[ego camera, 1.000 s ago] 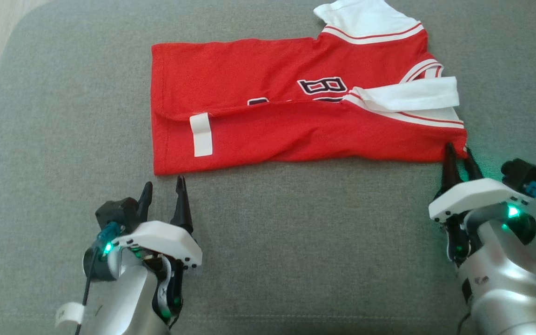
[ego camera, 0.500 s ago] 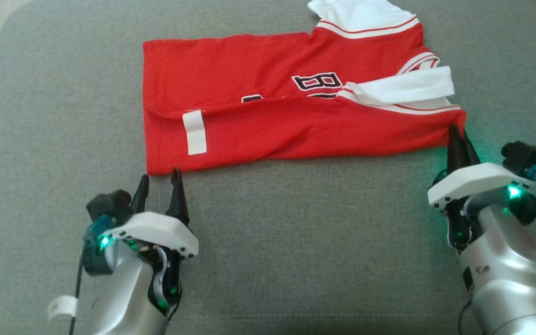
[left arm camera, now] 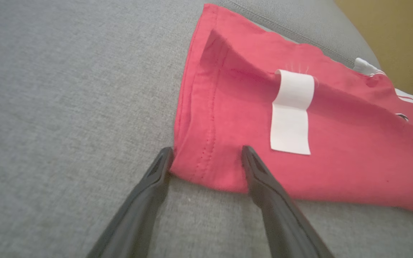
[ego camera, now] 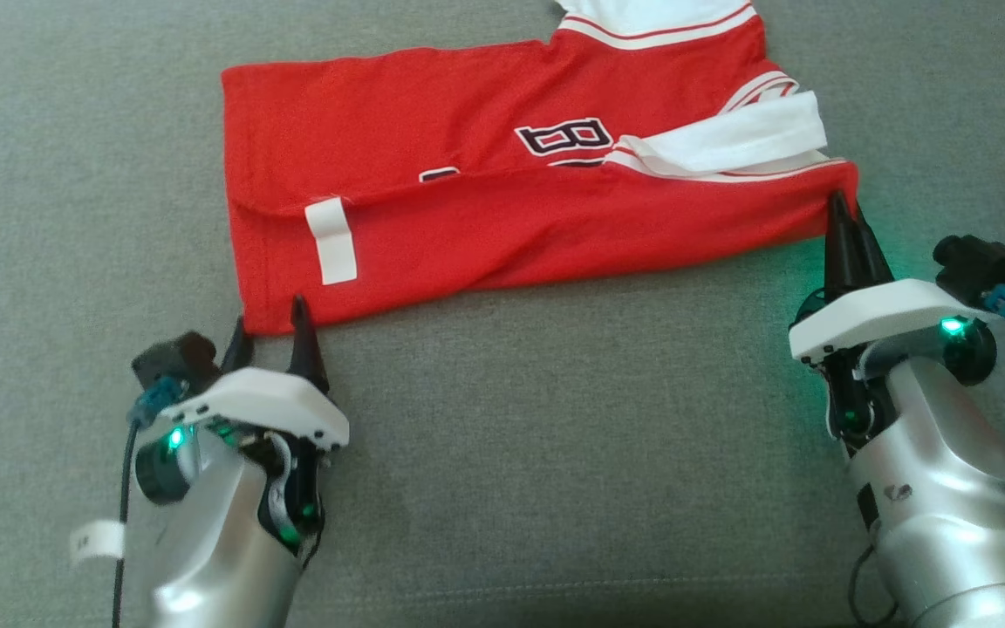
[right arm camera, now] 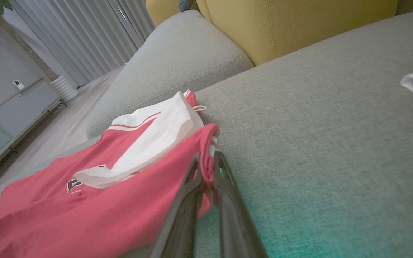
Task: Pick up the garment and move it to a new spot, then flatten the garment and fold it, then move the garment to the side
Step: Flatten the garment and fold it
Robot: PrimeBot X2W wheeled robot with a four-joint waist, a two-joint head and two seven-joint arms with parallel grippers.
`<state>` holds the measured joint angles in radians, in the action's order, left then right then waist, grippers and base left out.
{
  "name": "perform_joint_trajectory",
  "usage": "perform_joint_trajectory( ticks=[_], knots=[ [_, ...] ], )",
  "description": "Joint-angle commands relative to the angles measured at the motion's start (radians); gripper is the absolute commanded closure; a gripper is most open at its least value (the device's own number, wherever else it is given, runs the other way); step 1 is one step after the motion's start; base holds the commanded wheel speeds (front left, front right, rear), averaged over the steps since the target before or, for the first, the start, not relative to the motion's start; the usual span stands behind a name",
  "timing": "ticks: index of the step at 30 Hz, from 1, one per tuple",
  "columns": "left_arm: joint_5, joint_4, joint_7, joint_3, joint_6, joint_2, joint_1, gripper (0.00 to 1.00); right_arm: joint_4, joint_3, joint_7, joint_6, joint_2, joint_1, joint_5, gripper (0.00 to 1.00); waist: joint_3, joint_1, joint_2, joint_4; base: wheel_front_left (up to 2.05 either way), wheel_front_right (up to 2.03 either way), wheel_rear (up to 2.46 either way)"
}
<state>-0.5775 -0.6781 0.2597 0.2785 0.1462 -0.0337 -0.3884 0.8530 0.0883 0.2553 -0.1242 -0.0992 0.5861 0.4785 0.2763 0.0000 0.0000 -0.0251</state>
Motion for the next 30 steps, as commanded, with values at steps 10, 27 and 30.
perform_joint_trajectory(
  ticks=[10, 27, 30],
  knots=[
    [-0.09, -0.16, 0.002, 0.078, -0.023, -0.017, -0.061, 1.0, -0.079, 0.029, 0.006, -0.007, 0.003, 0.004, 0.042, 1.0, -0.023, 0.0, 0.0, -0.012, 0.0, 0.0, 0.0],
    [-0.035, -0.016, 0.002, -0.013, -0.004, -0.017, 0.149, 0.74, -0.156, 0.048, -0.039, -0.007, -0.061, -0.293, 0.119, 1.0, -0.215, 0.0, 0.0, 0.013, 0.0, 0.0, 0.0],
    [-0.01, 0.0, 0.002, 0.005, 0.012, -0.017, 0.14, 0.0, -0.202, 0.054, -0.056, -0.007, -0.087, -0.316, 0.126, 0.0, -0.216, 0.0, 0.0, 0.02, 0.0, 0.0, 0.0]
  ],
)
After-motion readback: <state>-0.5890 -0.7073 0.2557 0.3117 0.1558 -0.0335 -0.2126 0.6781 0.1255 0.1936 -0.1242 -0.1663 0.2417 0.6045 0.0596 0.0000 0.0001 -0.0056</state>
